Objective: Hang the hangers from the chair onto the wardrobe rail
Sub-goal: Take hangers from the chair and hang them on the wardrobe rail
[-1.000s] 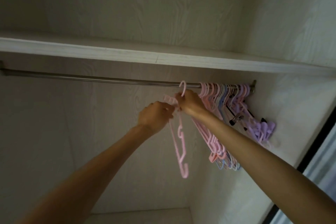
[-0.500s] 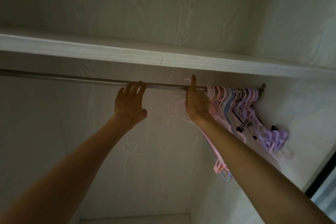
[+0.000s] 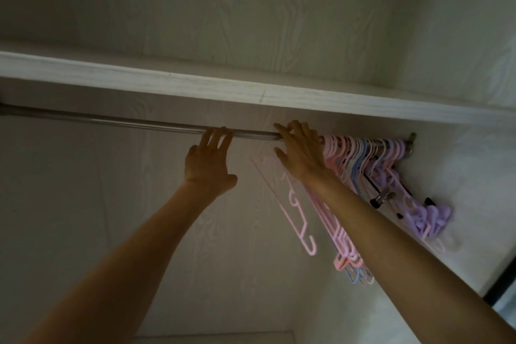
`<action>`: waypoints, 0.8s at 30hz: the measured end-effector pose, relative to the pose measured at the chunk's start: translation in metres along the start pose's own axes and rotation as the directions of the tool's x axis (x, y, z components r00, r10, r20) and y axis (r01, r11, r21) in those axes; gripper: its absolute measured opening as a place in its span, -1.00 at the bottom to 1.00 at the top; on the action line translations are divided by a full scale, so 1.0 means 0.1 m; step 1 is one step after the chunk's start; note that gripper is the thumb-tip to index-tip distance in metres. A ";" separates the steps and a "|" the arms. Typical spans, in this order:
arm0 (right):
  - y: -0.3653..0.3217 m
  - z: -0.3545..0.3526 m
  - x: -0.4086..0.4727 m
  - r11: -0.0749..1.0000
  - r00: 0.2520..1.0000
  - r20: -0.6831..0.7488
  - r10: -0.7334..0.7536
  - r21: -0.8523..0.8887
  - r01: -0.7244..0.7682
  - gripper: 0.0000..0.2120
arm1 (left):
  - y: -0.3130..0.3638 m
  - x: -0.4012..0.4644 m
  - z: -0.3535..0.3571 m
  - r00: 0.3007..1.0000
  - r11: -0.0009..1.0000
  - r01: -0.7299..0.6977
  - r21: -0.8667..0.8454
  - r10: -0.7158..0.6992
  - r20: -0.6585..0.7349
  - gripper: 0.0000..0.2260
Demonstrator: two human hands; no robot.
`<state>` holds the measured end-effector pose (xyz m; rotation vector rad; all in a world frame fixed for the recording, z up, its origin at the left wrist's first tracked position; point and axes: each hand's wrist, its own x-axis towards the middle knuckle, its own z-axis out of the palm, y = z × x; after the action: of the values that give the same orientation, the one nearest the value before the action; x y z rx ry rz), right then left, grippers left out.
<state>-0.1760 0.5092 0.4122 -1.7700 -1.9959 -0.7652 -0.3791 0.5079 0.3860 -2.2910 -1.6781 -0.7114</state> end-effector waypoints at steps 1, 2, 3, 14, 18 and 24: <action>0.04 0.03 -0.01 1.000 1.000 0.001 -0.029 0.010 0.029 -0.52 | 0.00 0.00 0.00 1.000 1.000 0.000 -0.001 0.000 0.000 -0.13; 0.08 0.05 -0.02 0.999 0.999 -0.008 -0.051 0.016 0.051 -0.53 | -0.01 -0.01 0.00 1.000 1.000 -0.002 -0.001 0.002 0.001 -0.13; 0.12 0.06 -0.03 0.998 0.998 -0.018 -0.067 0.013 0.067 -0.53 | -0.02 -0.01 0.01 1.000 1.000 -0.003 -0.002 0.003 0.003 -0.13; 0.70 0.03 -0.20 0.987 0.990 -0.138 0.013 -0.156 -0.035 -0.49 | 0.01 -0.03 0.10 1.000 0.999 0.015 0.035 -0.015 0.020 -0.07; 0.78 -0.01 -0.26 0.990 0.996 -0.068 0.052 -0.126 -0.060 -0.45 | -0.01 -0.04 0.11 0.999 1.000 0.024 0.015 -0.025 0.037 -0.06; 0.62 -0.05 -0.58 0.994 0.992 -0.117 0.051 -0.093 -0.062 -0.36 | 0.01 -0.20 0.03 0.997 0.999 0.037 -0.024 -0.035 0.074 -0.15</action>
<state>-0.1069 0.4644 0.3915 -1.7851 -1.8555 -0.9377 -0.3824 0.4919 0.3736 -2.3368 -1.7559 -0.6675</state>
